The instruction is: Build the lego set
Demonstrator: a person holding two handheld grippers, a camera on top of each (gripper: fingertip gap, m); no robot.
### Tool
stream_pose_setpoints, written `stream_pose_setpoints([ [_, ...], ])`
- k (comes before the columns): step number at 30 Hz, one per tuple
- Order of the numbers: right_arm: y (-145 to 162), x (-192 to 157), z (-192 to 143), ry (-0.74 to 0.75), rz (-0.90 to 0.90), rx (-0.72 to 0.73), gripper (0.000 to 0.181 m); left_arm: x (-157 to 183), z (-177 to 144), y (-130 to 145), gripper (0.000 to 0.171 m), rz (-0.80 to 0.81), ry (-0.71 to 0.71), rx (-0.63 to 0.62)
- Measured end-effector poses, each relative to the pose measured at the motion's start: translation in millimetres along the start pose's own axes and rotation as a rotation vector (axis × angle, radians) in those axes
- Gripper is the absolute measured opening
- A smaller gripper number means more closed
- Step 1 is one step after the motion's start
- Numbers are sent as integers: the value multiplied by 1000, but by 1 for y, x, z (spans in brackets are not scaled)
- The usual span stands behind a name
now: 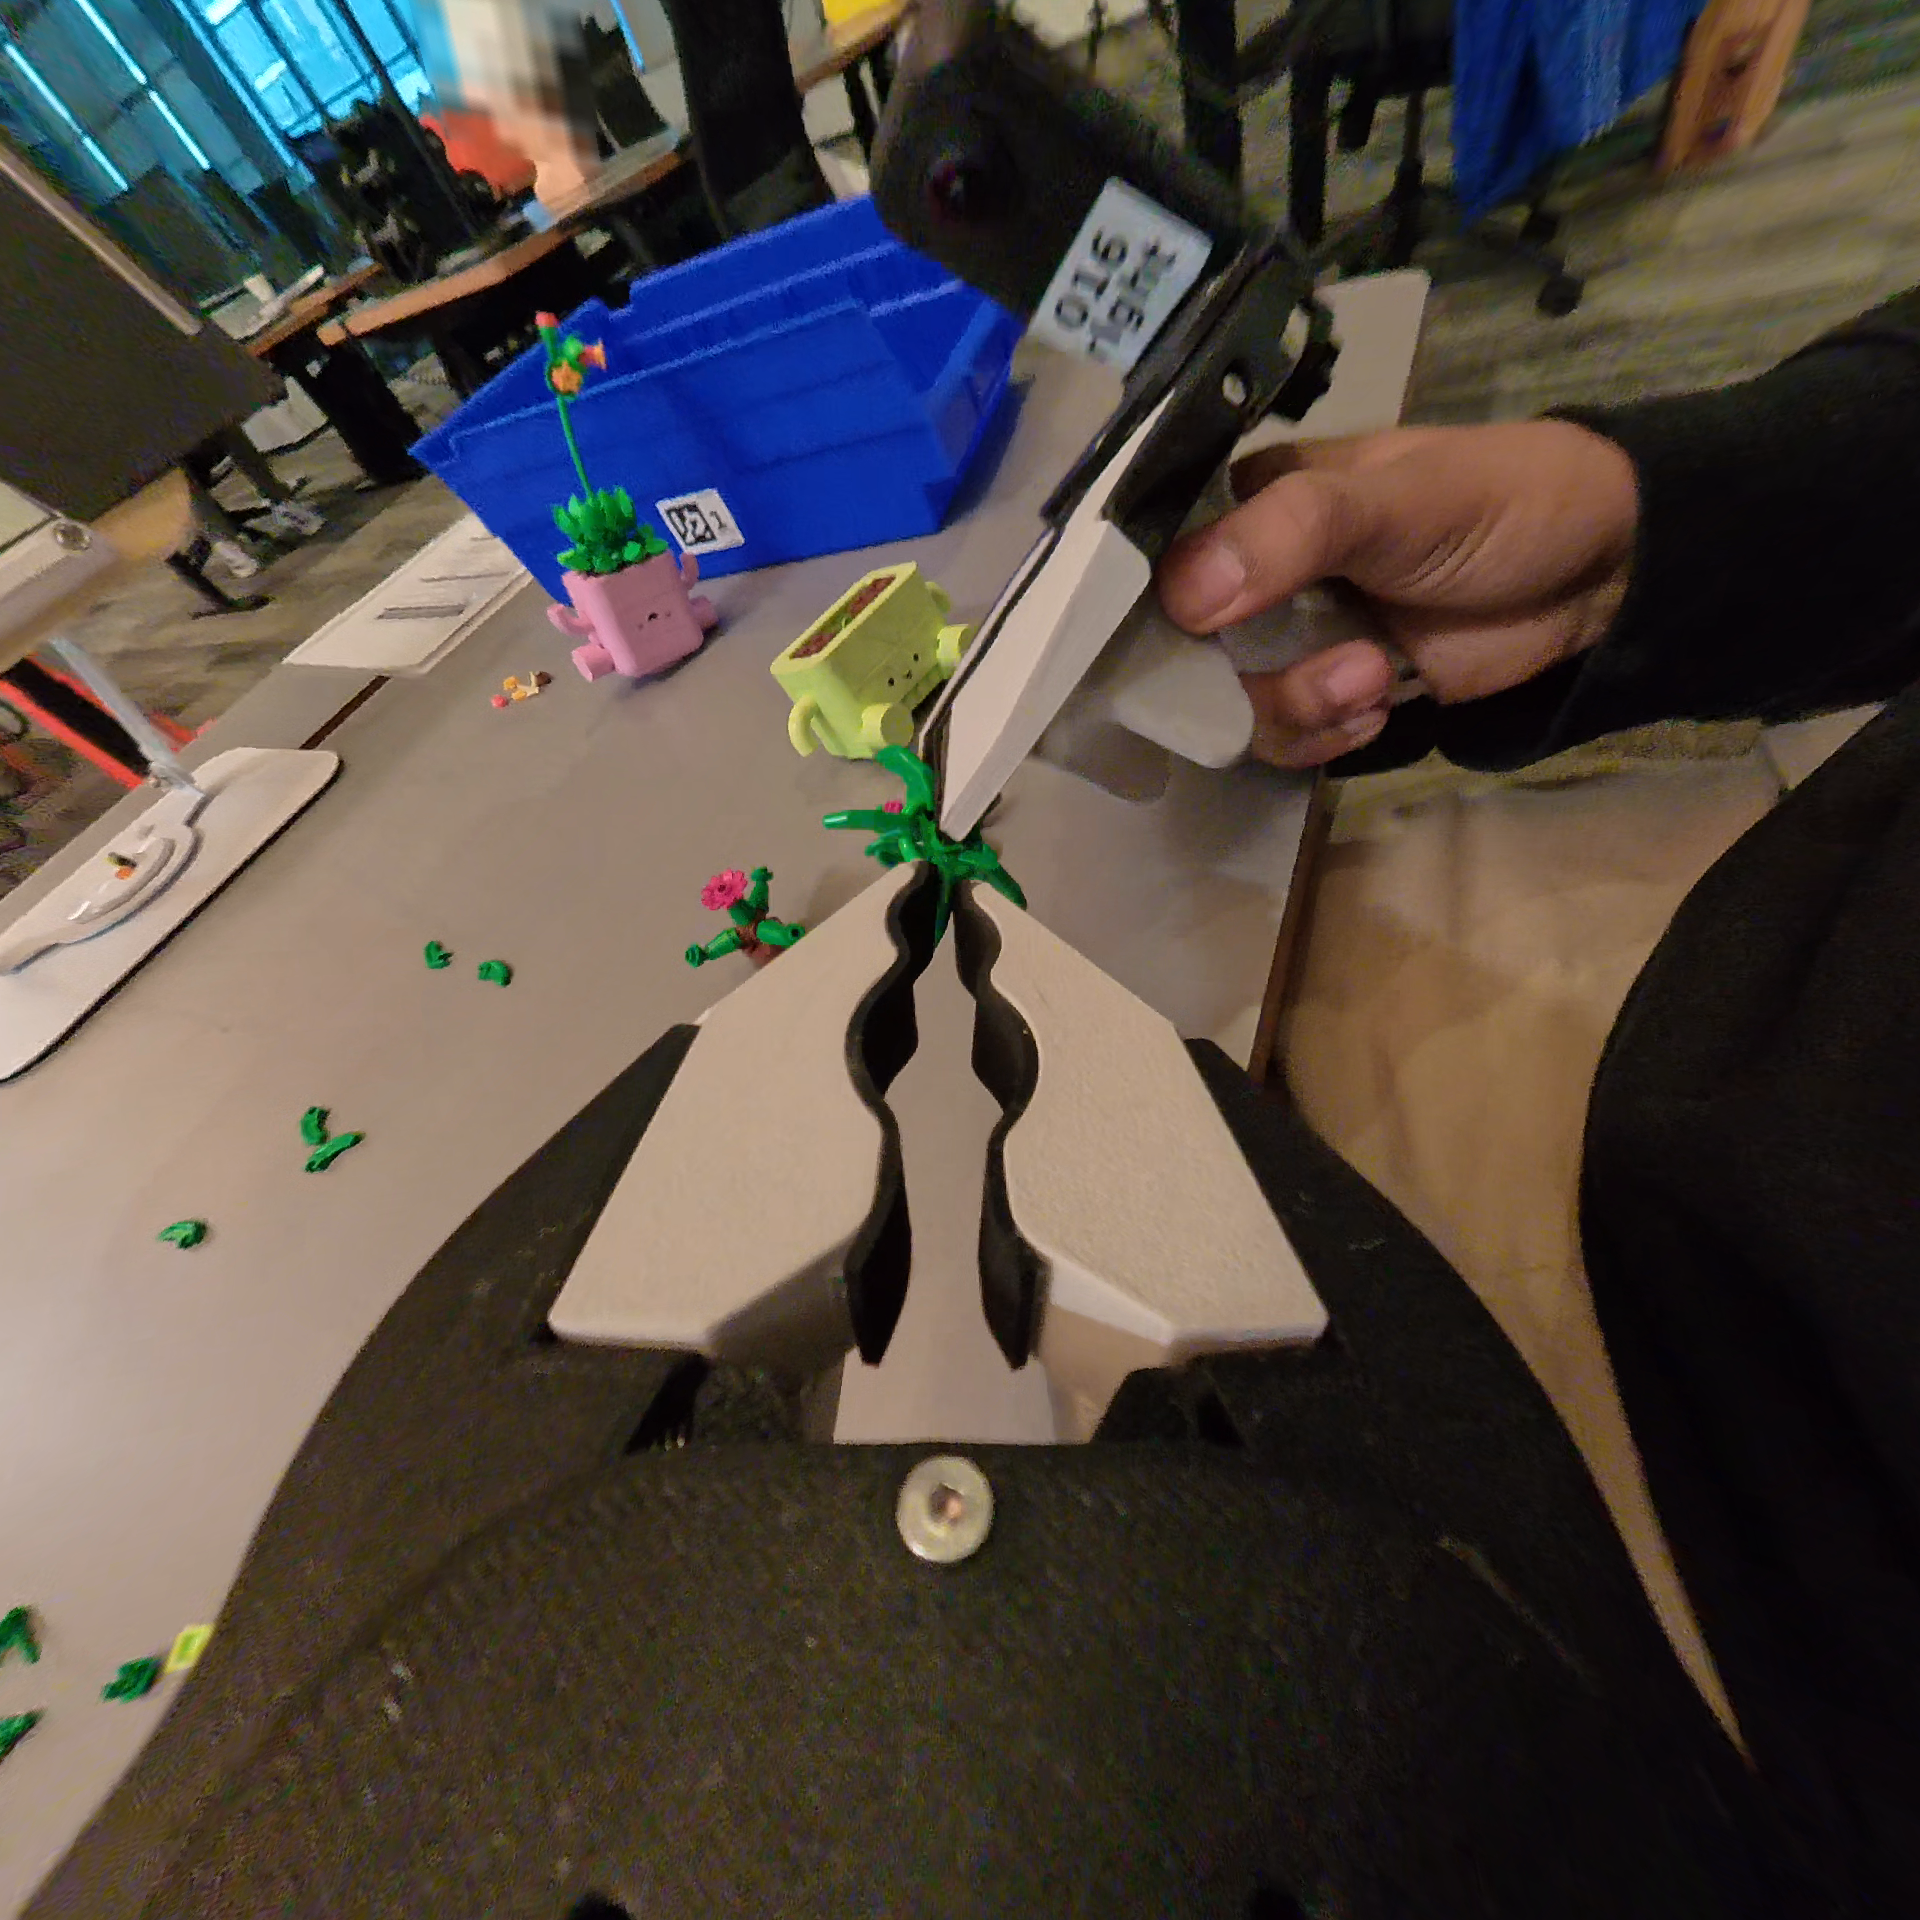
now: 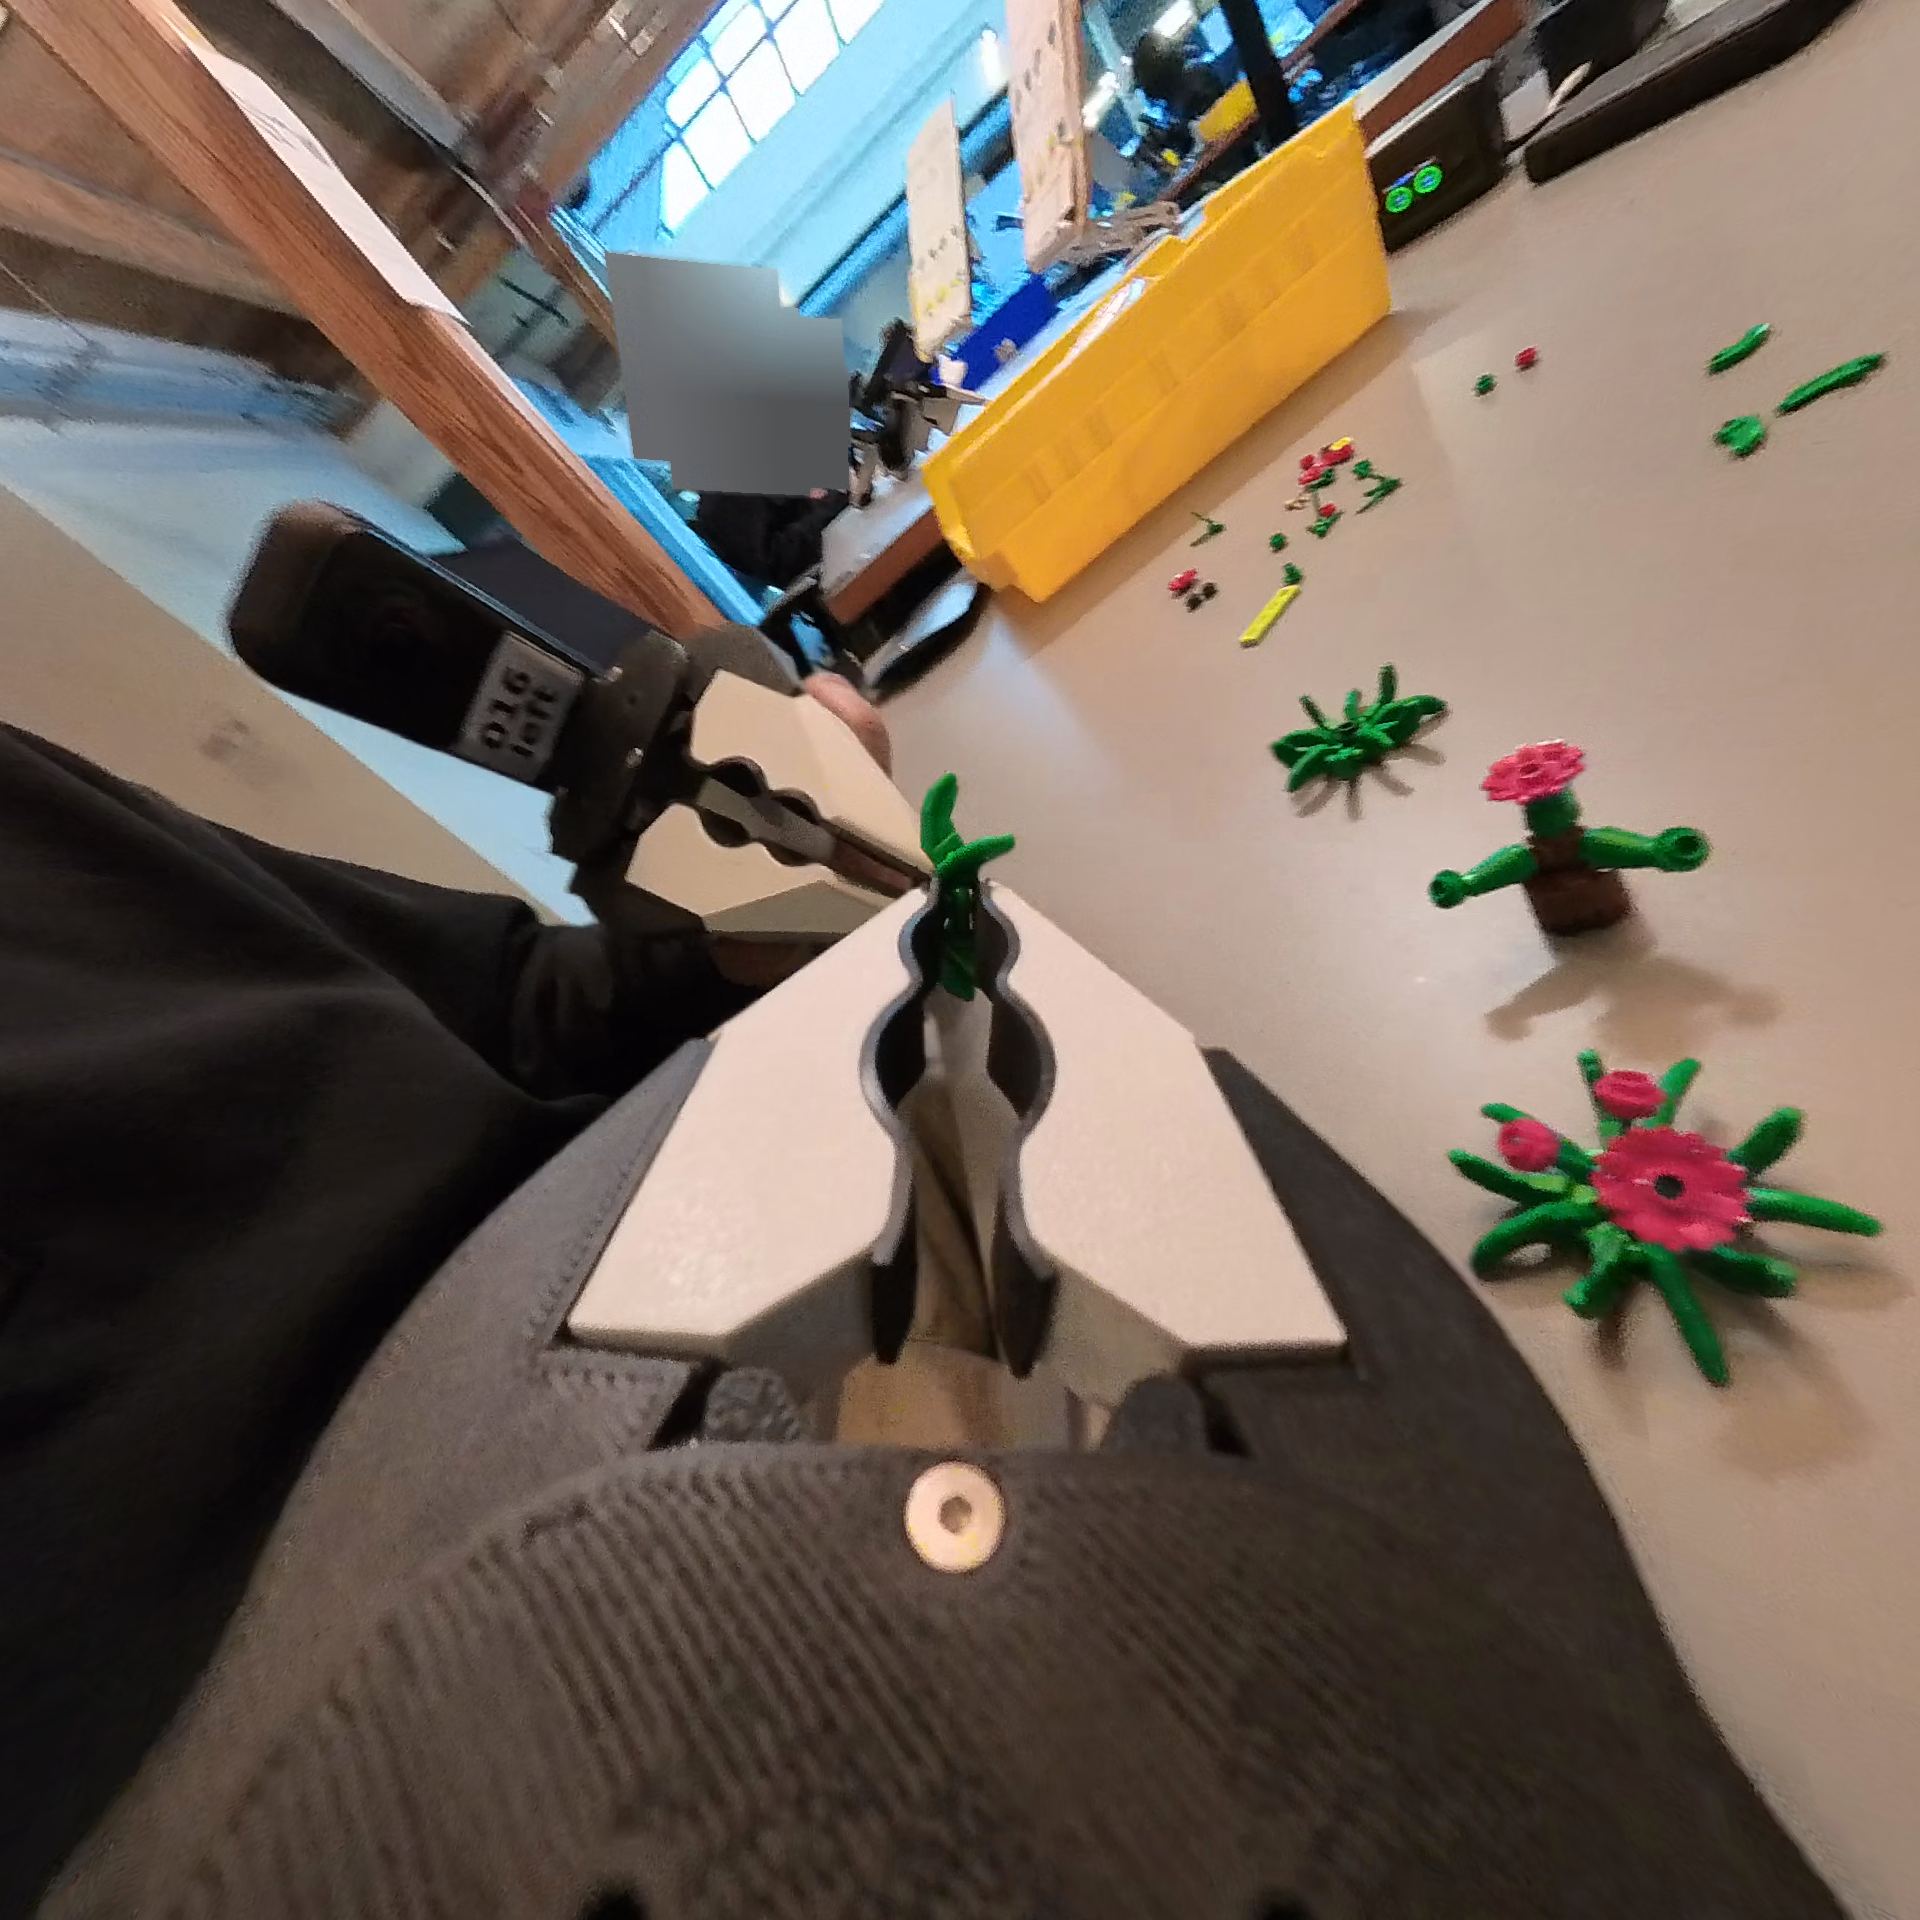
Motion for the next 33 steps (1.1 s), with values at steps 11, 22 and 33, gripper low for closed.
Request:
stream_pose_setpoints([
  [11, 0, -5, -1, -258, 199, -3, 3, -6, -11, -8, 2, -167, 141, 224],
  [22, -5, -9, -5, -187, 68, 69, 2, -17, -3, -3, 29, -575, 276, 335],
  [33, -6, -10, -5, -140, 9, 98, 2, -19, 0, 5, 14, -714, 352, 333],
])
Point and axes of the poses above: each gripper's, where its closed fingertips meet, z out along the fingers, y out of its underside, x = y × z across the jaws, the point moved 7 cm from there along -z, back along the fingers, and after that the axes turned 10 degrees about z, right-handed, at the moved point
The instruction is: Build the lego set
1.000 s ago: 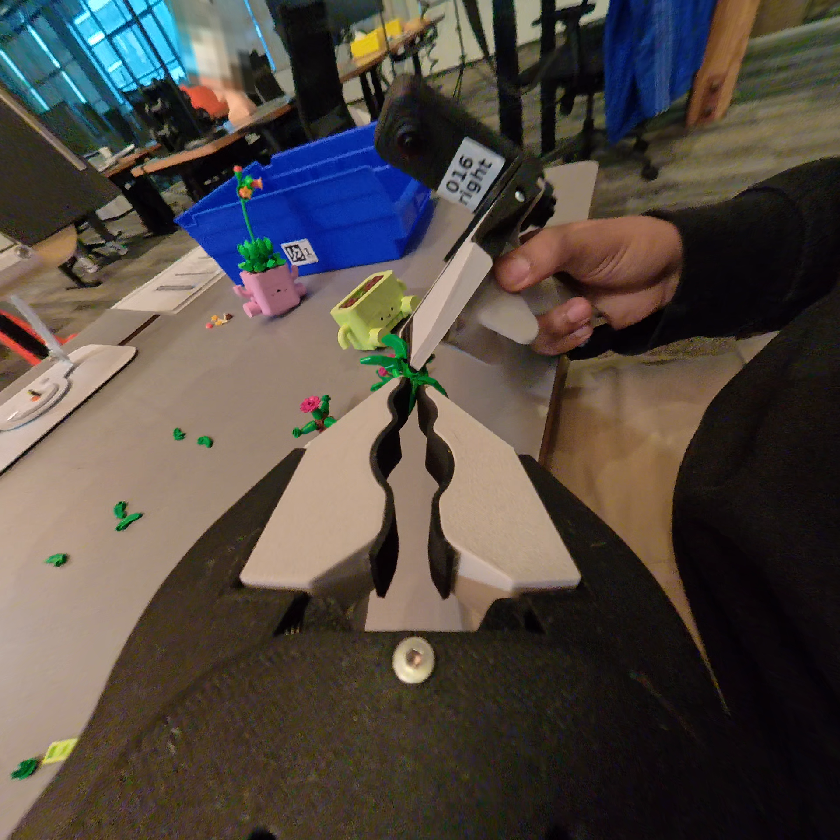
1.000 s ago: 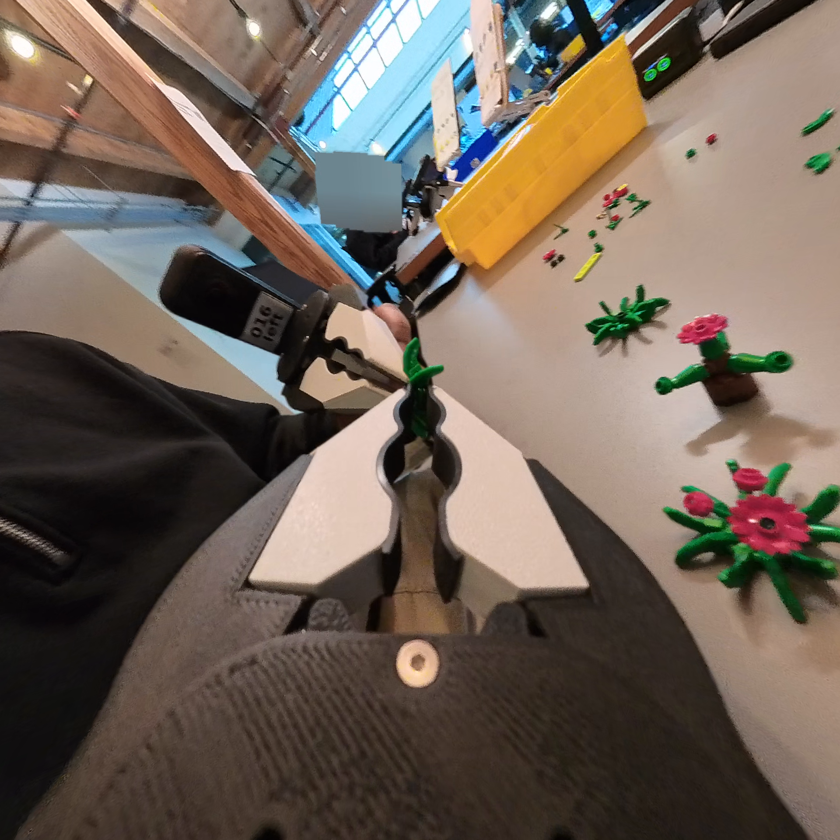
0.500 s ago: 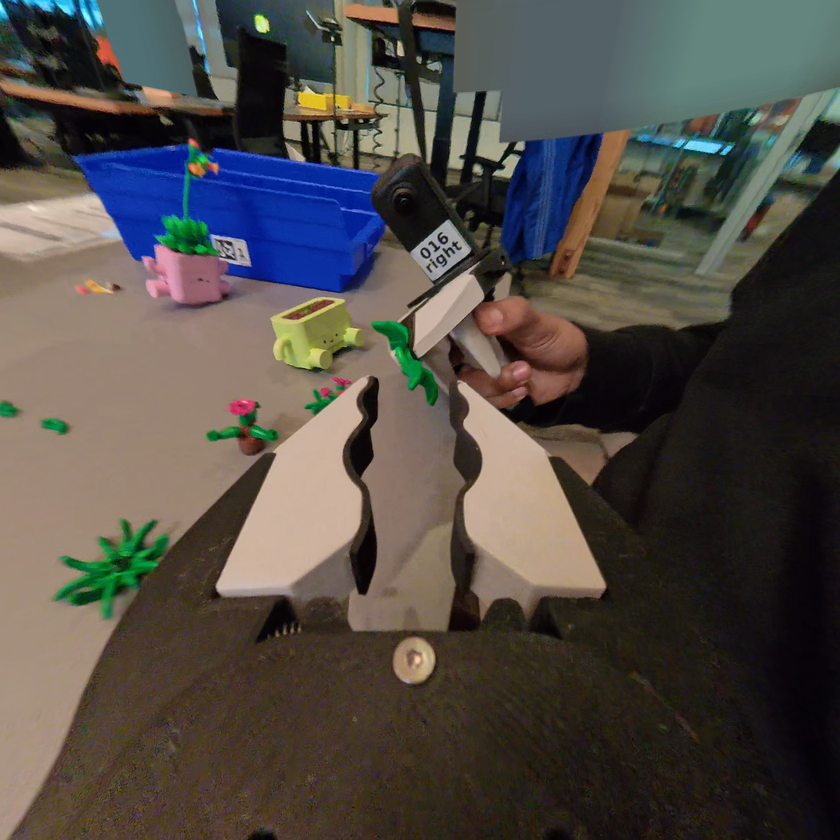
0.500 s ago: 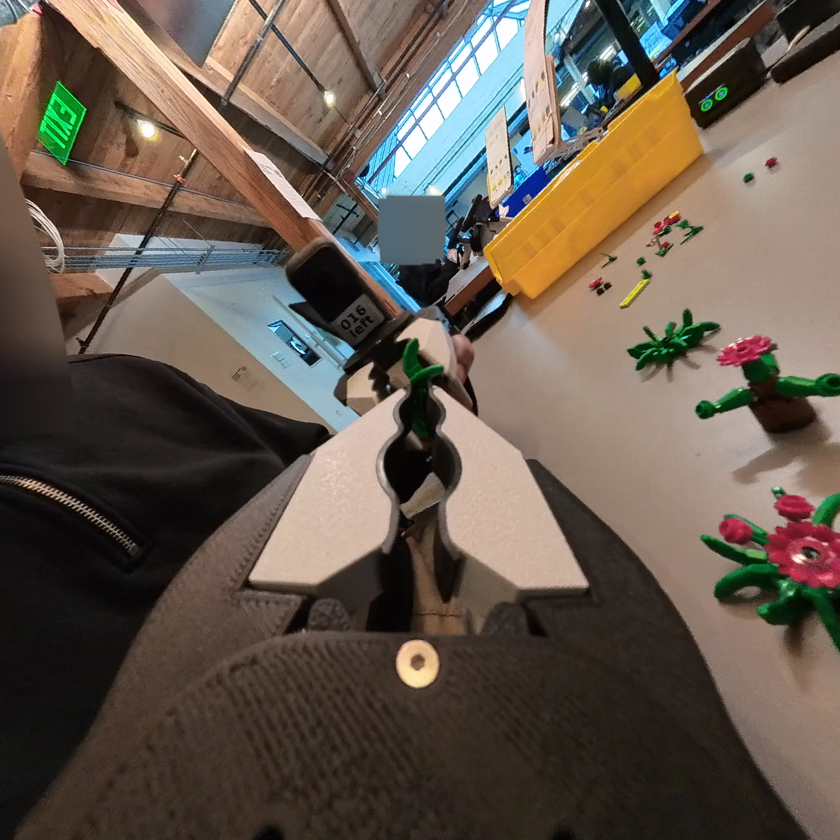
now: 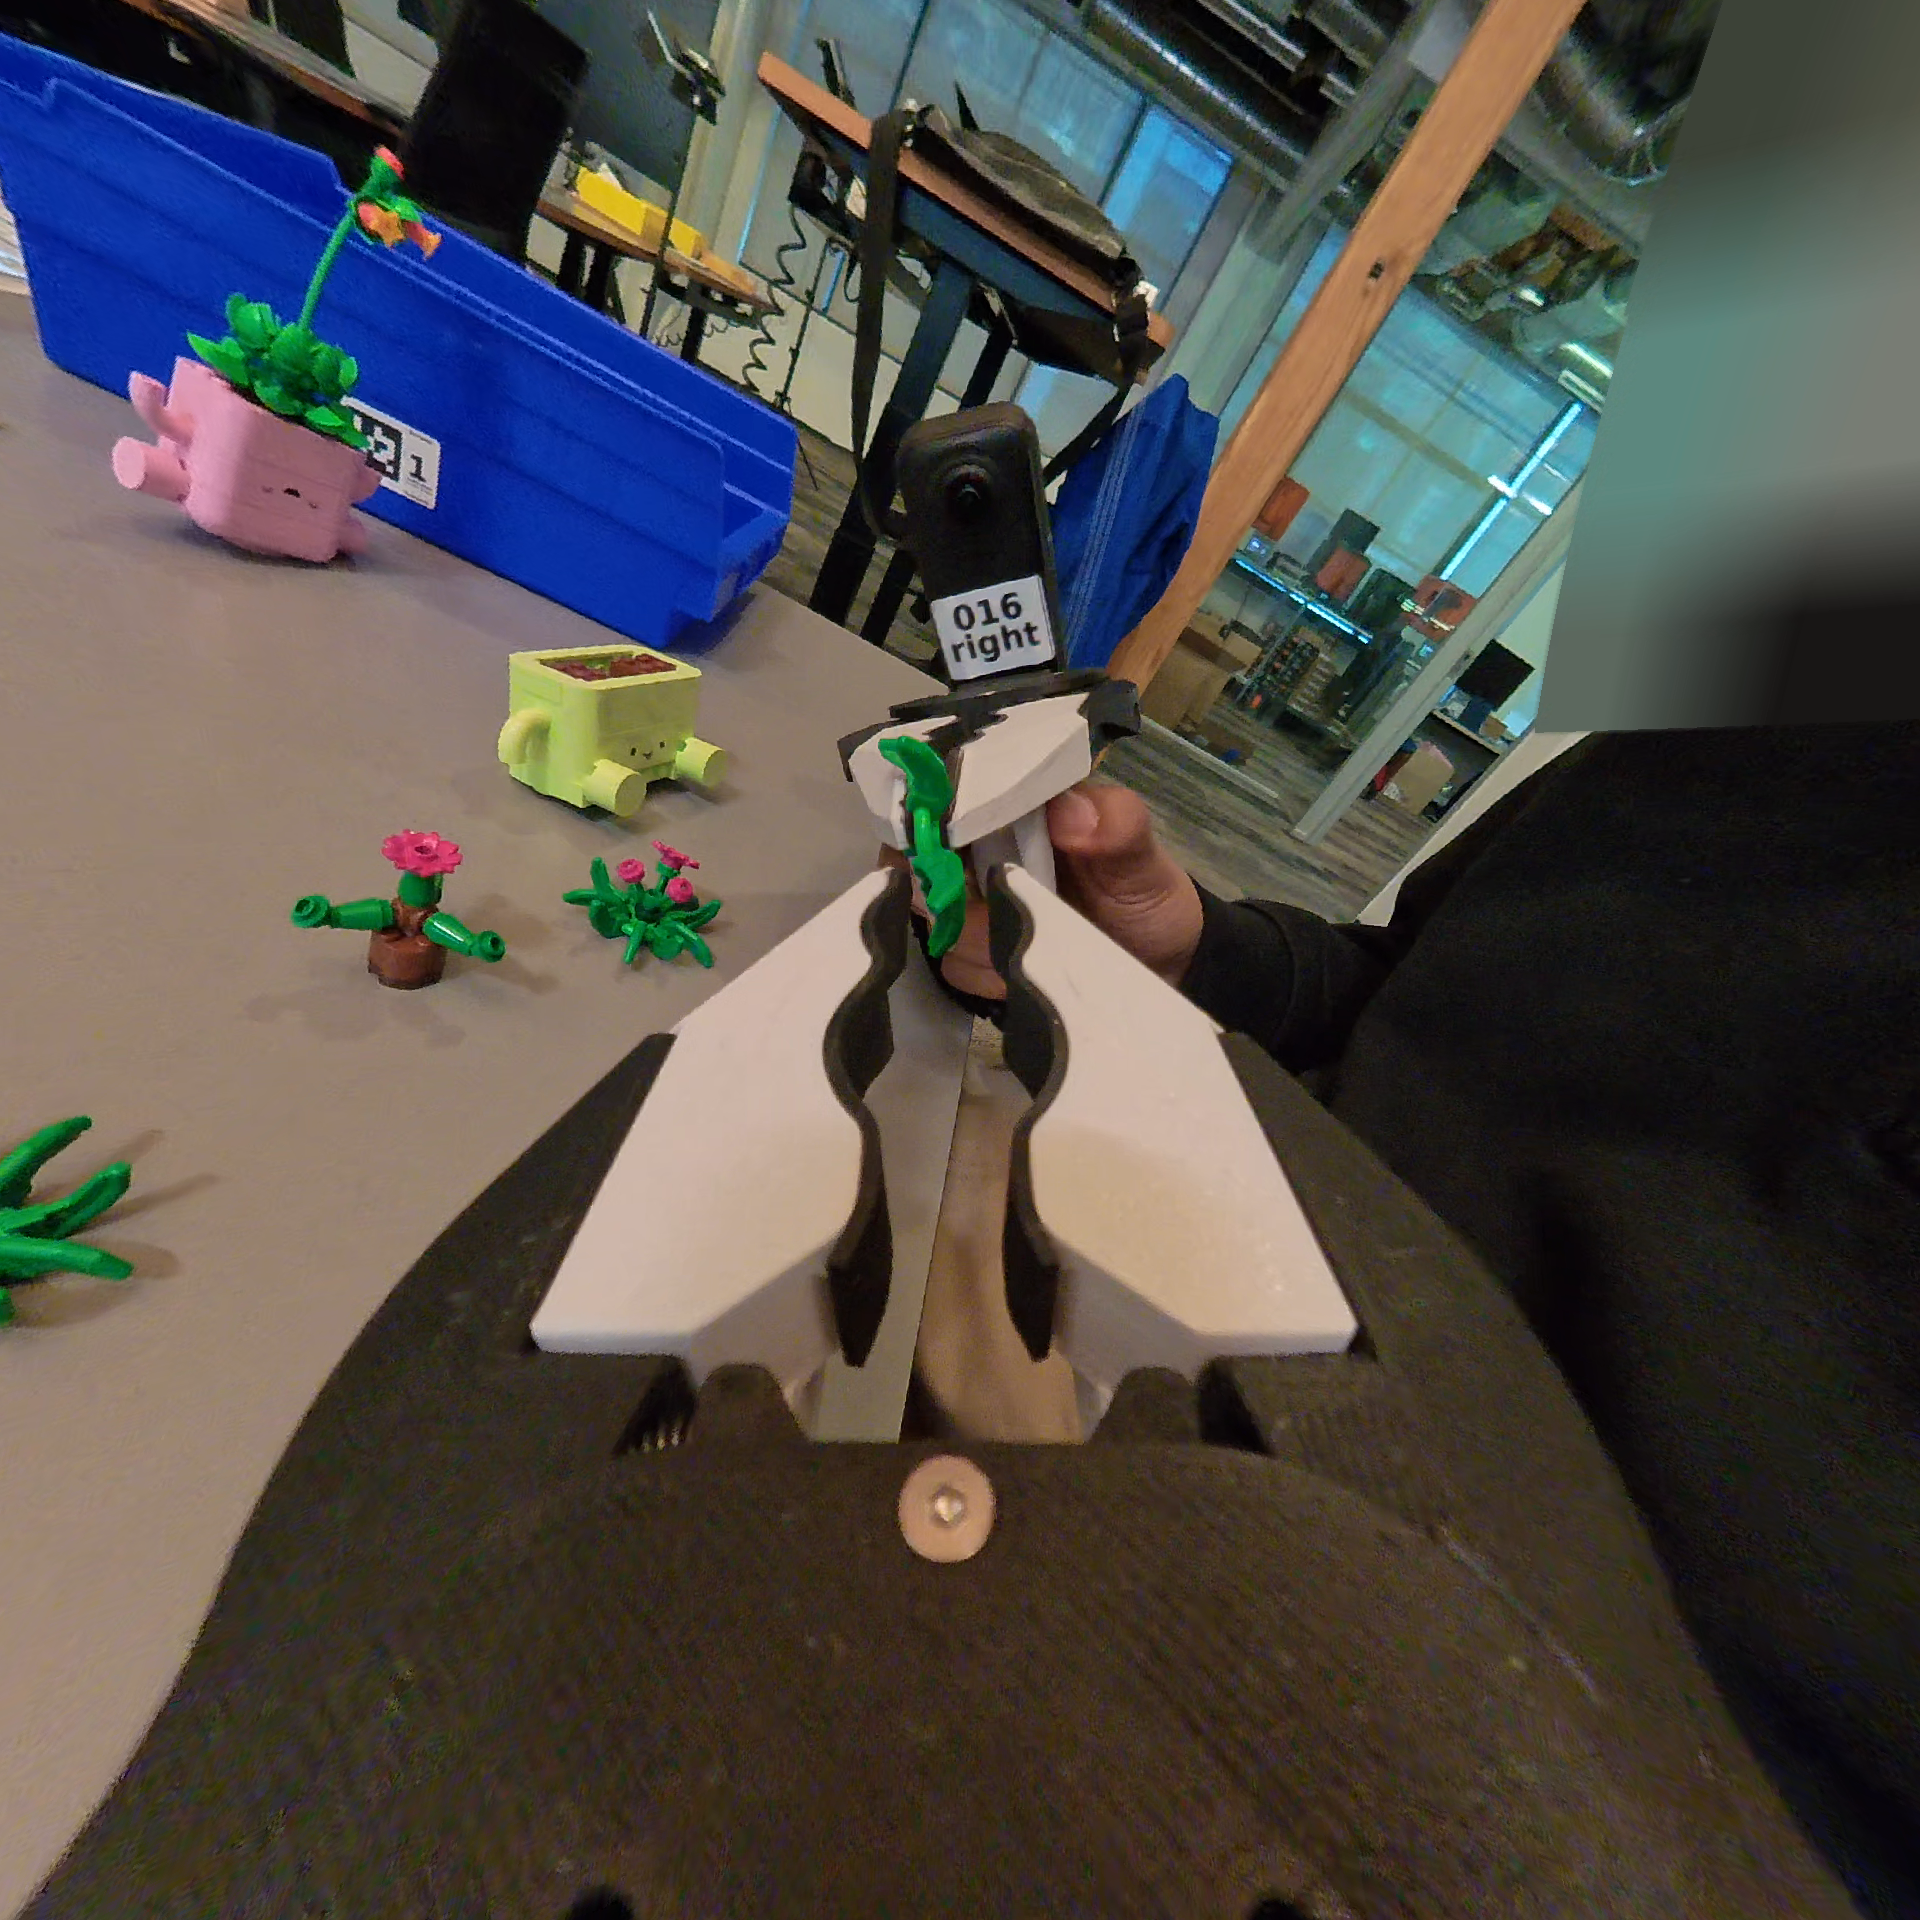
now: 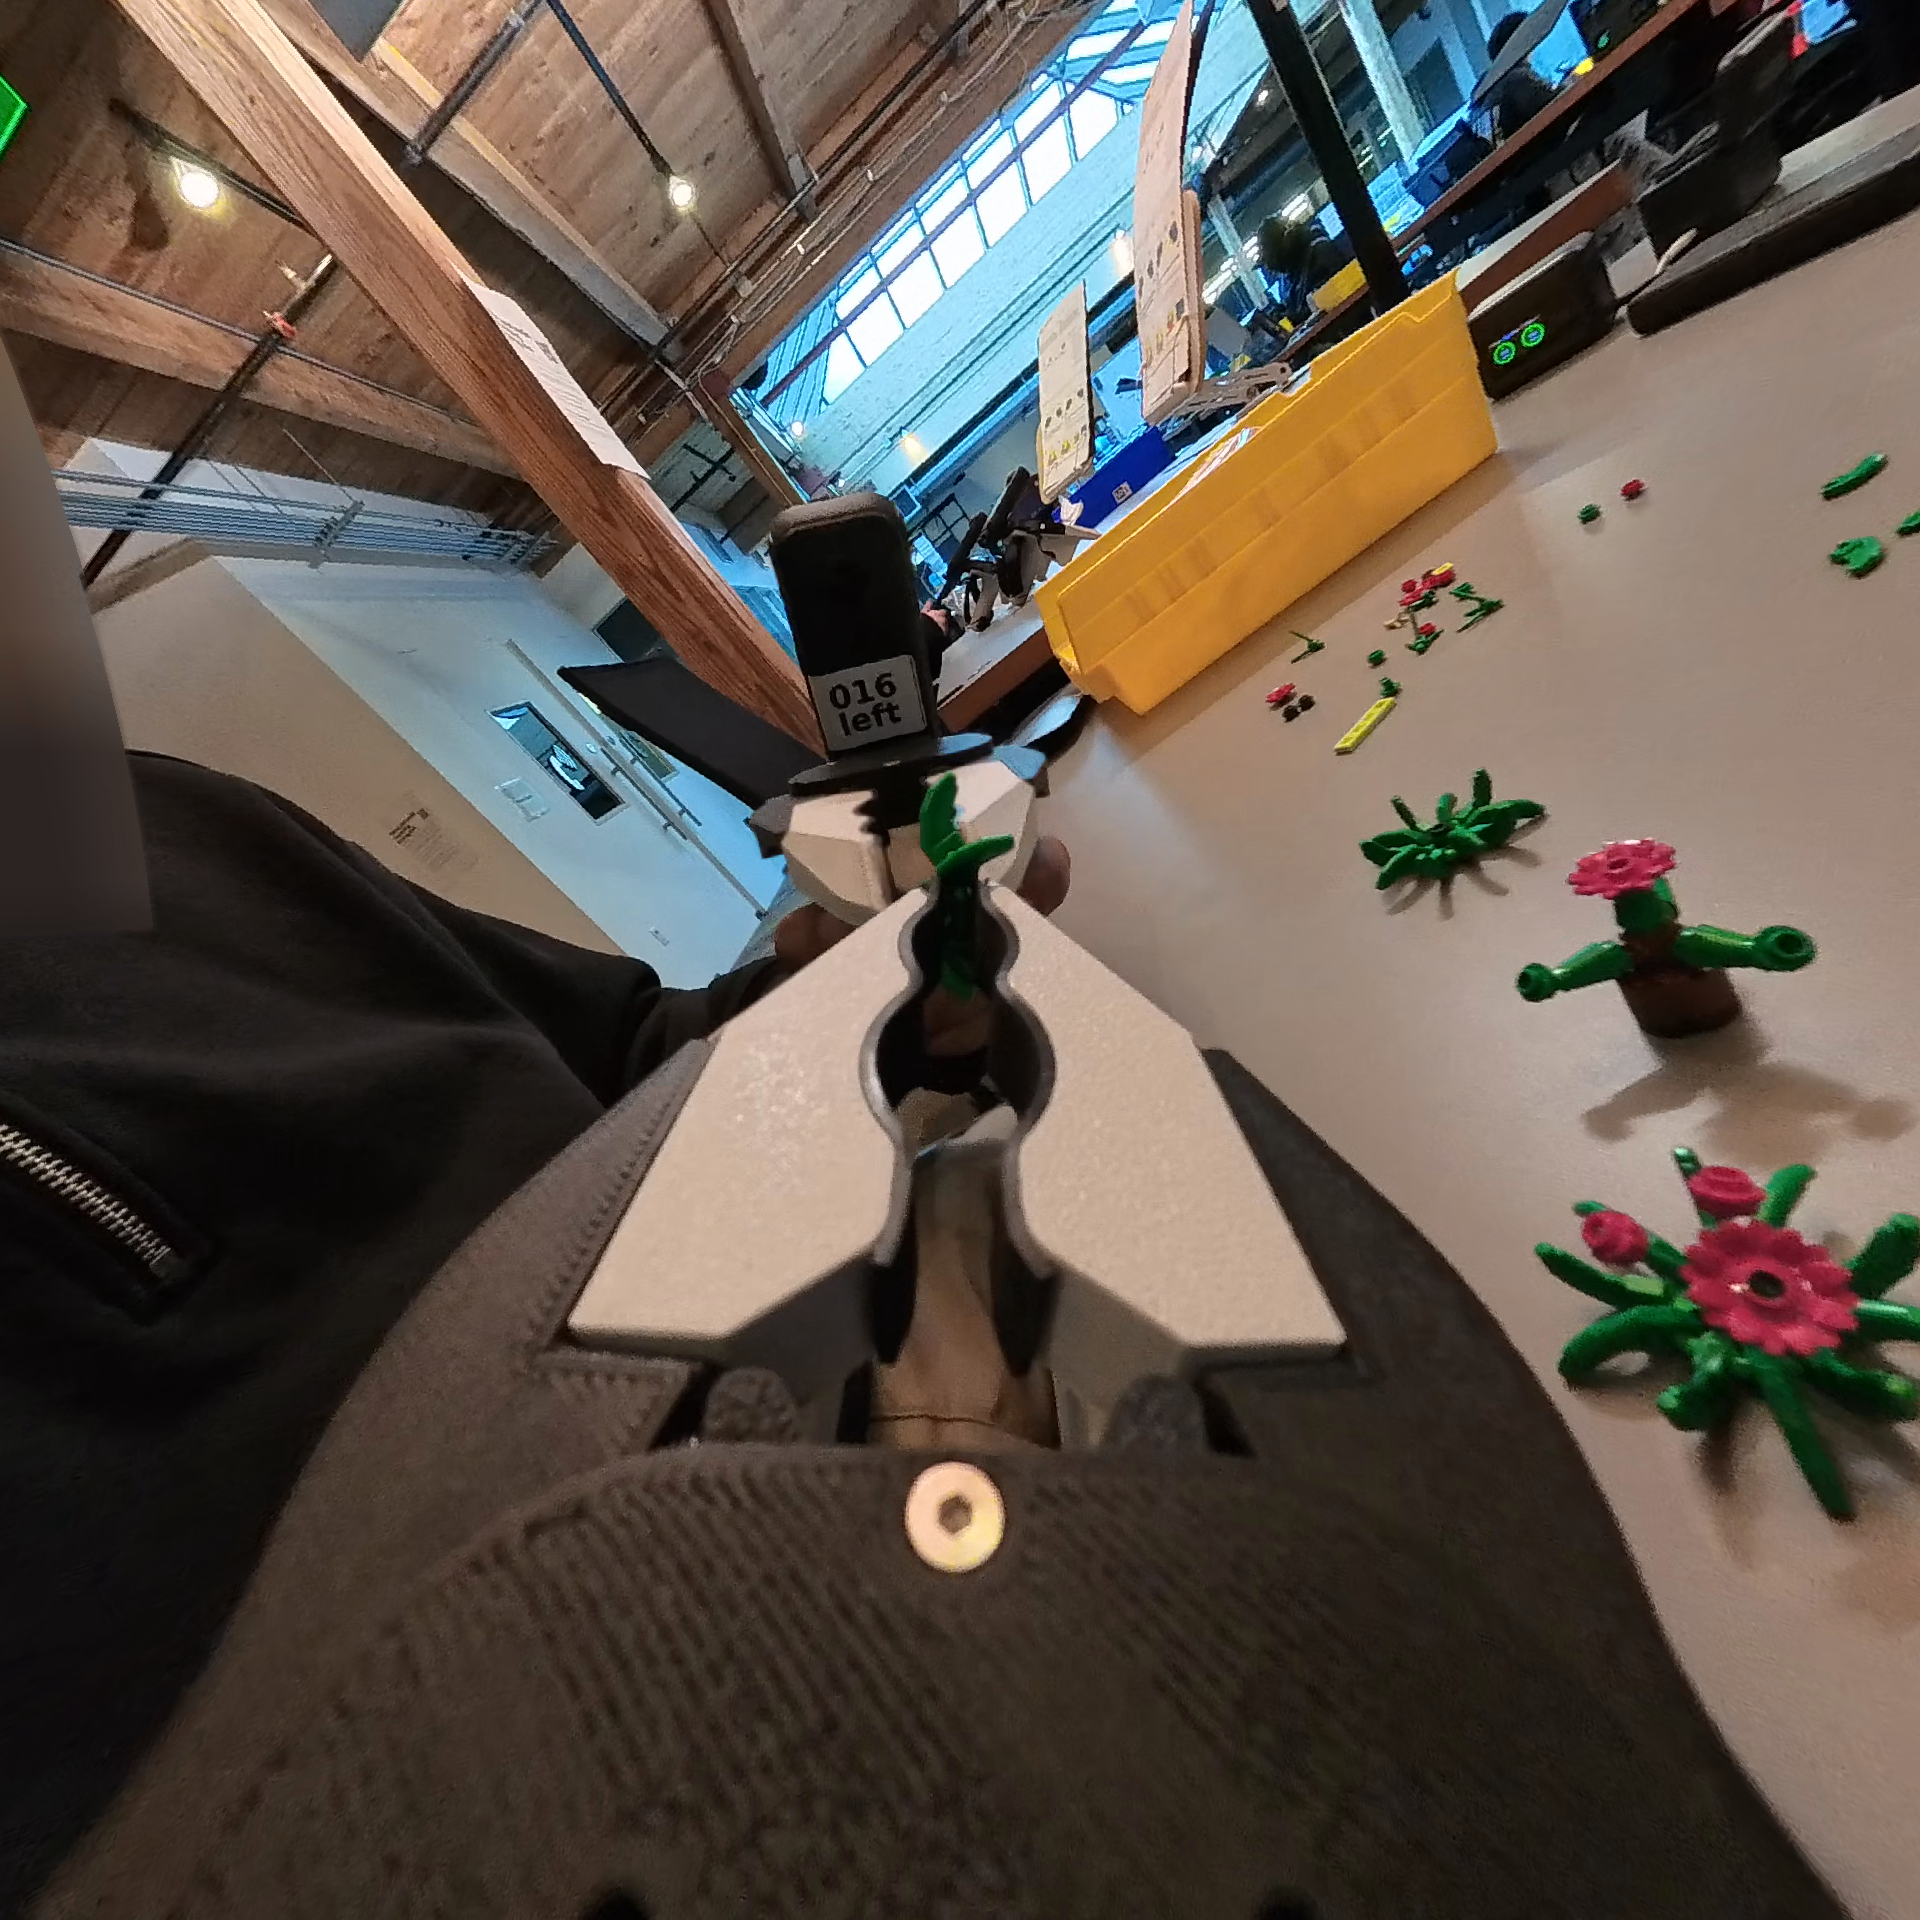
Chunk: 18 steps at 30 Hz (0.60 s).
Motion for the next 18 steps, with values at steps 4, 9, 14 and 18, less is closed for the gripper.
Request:
stream_pose_setpoints([
  [4, 1, -1, 1, 6, -13, 0, 2, -2, -1, 0, 7, -33, 6, 18],
  [9, 1, -1, 0, -69, 62, -27, 2, 0, -1, 0, 6, -74, 87, 24],
  [14, 5, 1, 3, -209, 238, -60, 3, 2, -3, 0, 6, -153, 225, 51],
  [18, 8, 0, 5, -299, 347, -84, 3, 5, -3, 0, 6, -180, 301, 59],
])
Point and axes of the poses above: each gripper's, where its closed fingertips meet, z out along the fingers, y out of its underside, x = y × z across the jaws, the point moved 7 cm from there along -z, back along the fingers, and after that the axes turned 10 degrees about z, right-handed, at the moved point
